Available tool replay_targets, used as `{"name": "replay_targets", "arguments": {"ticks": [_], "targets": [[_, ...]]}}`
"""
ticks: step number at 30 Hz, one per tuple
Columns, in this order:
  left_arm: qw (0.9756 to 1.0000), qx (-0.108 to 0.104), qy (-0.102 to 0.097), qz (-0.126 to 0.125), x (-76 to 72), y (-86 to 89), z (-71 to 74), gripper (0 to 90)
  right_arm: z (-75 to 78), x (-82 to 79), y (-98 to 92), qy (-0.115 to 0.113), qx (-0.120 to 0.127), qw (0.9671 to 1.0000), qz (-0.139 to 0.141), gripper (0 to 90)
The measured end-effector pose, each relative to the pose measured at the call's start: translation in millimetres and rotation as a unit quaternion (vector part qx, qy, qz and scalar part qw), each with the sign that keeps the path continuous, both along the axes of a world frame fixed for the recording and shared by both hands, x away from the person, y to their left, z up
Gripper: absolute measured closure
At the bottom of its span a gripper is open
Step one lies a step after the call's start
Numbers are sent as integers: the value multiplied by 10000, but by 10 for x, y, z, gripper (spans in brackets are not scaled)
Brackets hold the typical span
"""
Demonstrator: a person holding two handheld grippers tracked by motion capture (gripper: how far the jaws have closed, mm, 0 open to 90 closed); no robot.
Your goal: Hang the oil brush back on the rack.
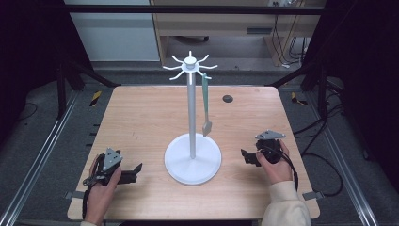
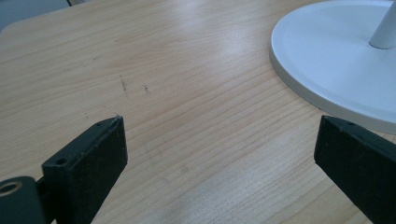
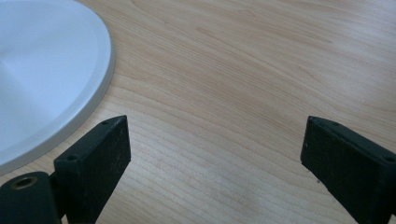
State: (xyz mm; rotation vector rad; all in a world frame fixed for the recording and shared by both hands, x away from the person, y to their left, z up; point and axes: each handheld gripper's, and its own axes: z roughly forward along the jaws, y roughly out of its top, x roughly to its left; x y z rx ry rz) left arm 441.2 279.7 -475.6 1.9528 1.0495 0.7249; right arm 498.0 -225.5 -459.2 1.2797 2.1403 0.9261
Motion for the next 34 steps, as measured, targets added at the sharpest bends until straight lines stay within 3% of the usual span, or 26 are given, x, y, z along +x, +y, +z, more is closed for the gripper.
{"name": "replay_targets", "arguments": {"ticks": [17, 34], "targets": [[10000, 18, 2, -9, 3, -9, -5, 22, -143, 10, 86, -586, 365, 9971, 333, 96], [10000, 13, -4, -19, 1, -16, -7, 22, -262, -2, 149, -717, 407, 9958, 390, 98]]}}
